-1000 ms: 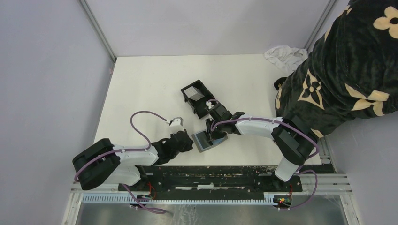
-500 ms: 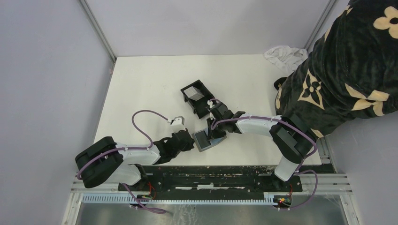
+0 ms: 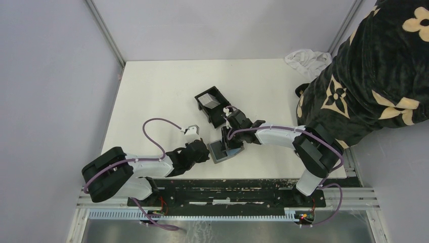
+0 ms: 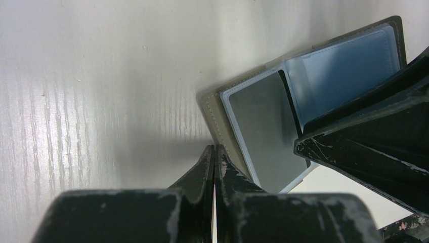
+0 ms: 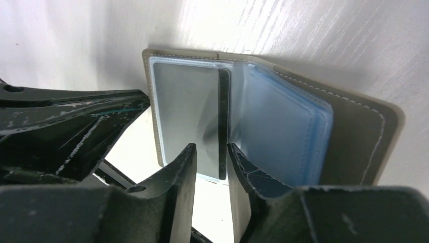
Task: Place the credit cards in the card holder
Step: Insert the credit card into the card holder.
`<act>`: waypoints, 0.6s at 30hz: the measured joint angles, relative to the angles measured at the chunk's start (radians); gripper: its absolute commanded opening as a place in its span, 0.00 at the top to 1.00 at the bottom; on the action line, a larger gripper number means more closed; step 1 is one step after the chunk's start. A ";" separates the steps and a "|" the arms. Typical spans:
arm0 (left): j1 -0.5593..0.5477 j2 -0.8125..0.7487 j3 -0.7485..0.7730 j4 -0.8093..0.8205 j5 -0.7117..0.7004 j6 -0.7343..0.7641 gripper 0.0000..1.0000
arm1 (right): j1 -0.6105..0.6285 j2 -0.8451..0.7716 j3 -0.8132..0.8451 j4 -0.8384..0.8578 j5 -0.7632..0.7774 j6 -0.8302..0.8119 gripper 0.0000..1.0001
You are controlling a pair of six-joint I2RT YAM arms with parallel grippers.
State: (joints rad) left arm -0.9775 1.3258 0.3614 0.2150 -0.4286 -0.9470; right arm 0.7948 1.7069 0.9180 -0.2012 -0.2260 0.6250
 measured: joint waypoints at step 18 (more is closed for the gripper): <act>0.000 -0.074 0.015 -0.166 -0.034 0.001 0.93 | 0.003 -0.084 0.034 -0.058 0.073 -0.058 0.62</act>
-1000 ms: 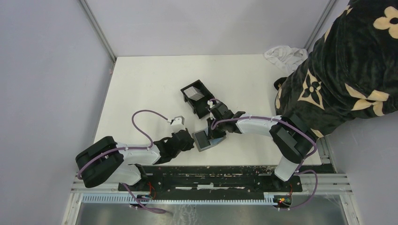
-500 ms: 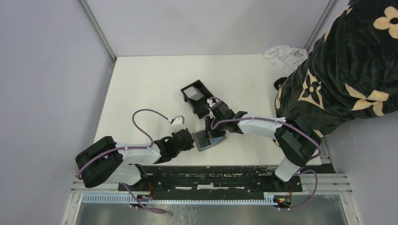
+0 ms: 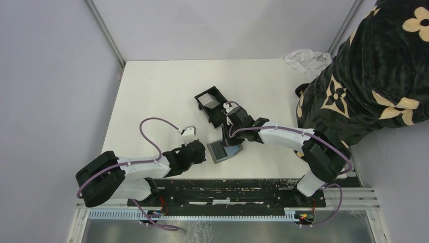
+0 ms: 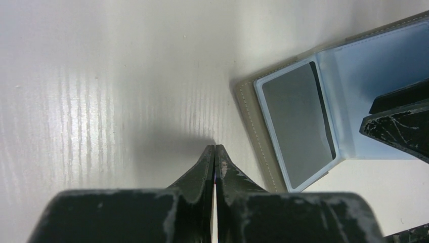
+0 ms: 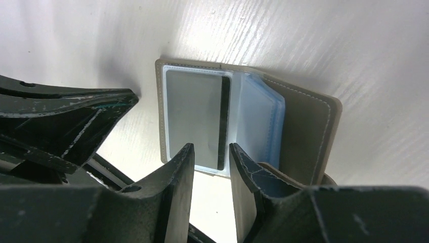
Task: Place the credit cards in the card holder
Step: Insert the credit card into the card holder.
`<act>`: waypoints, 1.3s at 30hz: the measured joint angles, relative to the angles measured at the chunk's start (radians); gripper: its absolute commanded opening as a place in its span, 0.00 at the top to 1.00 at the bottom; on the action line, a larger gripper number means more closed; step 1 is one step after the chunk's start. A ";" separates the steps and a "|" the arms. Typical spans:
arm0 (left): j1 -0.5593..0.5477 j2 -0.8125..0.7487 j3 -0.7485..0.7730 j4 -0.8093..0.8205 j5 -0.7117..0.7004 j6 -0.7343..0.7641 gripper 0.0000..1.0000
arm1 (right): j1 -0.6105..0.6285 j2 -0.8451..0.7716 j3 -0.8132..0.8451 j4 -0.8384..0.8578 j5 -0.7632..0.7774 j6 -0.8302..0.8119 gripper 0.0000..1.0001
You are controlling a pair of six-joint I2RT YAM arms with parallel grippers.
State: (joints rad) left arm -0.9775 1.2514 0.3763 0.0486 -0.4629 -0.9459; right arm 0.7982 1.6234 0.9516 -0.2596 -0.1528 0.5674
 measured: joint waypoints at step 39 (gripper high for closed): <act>0.000 -0.014 0.127 0.061 0.003 0.092 0.77 | -0.067 0.089 0.376 -0.182 0.053 -0.136 0.59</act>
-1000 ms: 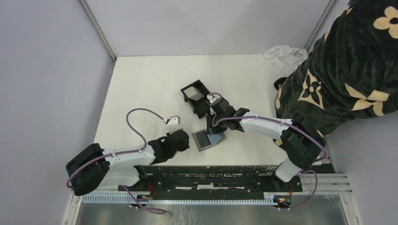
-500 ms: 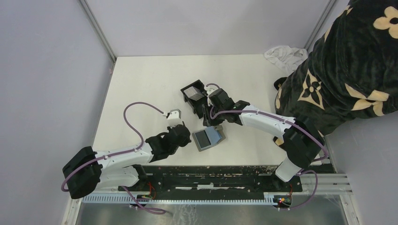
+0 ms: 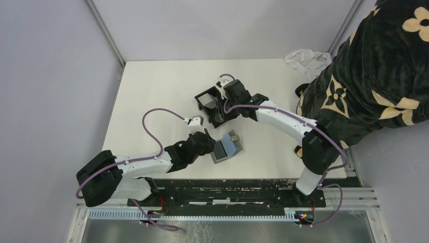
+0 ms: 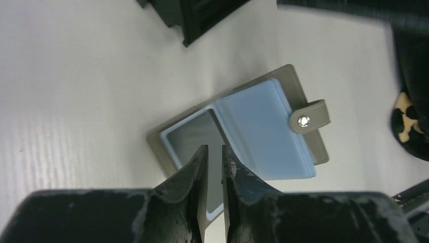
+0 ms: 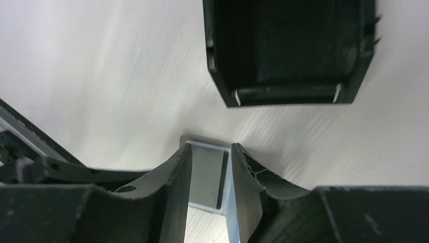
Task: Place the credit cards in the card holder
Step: Insert the credit card into the card holder, then pick up the credit card from the storage box.
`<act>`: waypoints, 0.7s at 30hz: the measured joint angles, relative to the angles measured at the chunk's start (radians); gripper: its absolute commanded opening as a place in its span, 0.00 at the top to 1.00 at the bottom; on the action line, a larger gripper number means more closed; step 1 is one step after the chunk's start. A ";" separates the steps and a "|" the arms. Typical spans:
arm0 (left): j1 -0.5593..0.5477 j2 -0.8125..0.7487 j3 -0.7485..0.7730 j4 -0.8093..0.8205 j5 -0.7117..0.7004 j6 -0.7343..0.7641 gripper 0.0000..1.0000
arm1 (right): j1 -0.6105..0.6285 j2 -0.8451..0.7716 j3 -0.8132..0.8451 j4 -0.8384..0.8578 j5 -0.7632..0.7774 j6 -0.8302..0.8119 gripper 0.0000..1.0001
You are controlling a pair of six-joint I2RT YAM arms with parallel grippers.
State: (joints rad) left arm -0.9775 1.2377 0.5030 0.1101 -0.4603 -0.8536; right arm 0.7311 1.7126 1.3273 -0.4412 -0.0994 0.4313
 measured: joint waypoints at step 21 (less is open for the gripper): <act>0.000 0.238 0.006 0.327 0.180 0.014 0.77 | -0.134 0.426 0.565 -0.143 -0.109 -0.108 0.48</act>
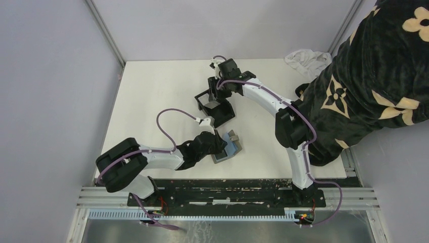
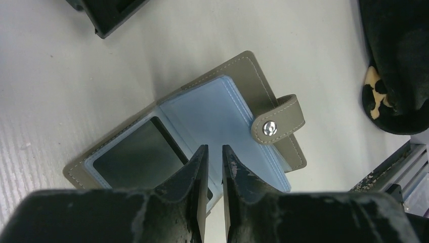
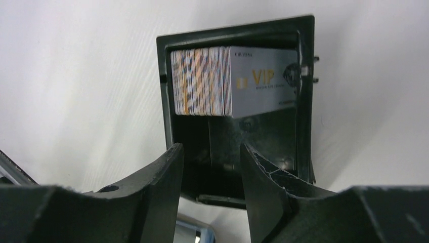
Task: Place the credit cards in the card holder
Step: Pick up the credit card from the storage box.
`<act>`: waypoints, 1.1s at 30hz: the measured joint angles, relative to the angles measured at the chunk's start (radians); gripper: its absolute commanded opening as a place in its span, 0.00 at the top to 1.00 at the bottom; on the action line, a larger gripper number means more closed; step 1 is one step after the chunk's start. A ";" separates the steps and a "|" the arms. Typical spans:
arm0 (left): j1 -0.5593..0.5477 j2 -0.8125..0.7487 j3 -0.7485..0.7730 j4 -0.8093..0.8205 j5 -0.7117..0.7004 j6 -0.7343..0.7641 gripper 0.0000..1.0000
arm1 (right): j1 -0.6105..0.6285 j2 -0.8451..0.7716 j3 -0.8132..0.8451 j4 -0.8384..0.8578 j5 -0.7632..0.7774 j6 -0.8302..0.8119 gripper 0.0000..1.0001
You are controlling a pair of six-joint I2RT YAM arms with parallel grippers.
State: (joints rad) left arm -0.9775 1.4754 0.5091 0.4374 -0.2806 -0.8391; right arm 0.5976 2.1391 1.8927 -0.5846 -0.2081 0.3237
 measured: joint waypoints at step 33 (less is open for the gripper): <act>0.000 0.161 0.074 0.074 0.050 0.000 0.77 | -0.056 0.319 0.376 -0.113 -0.151 -0.009 0.54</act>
State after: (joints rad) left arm -0.9775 1.6360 0.5835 0.5114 -0.2302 -0.8394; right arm 0.5411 2.4577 2.2684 -0.6975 -0.3592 0.3149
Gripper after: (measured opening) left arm 0.231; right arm 0.493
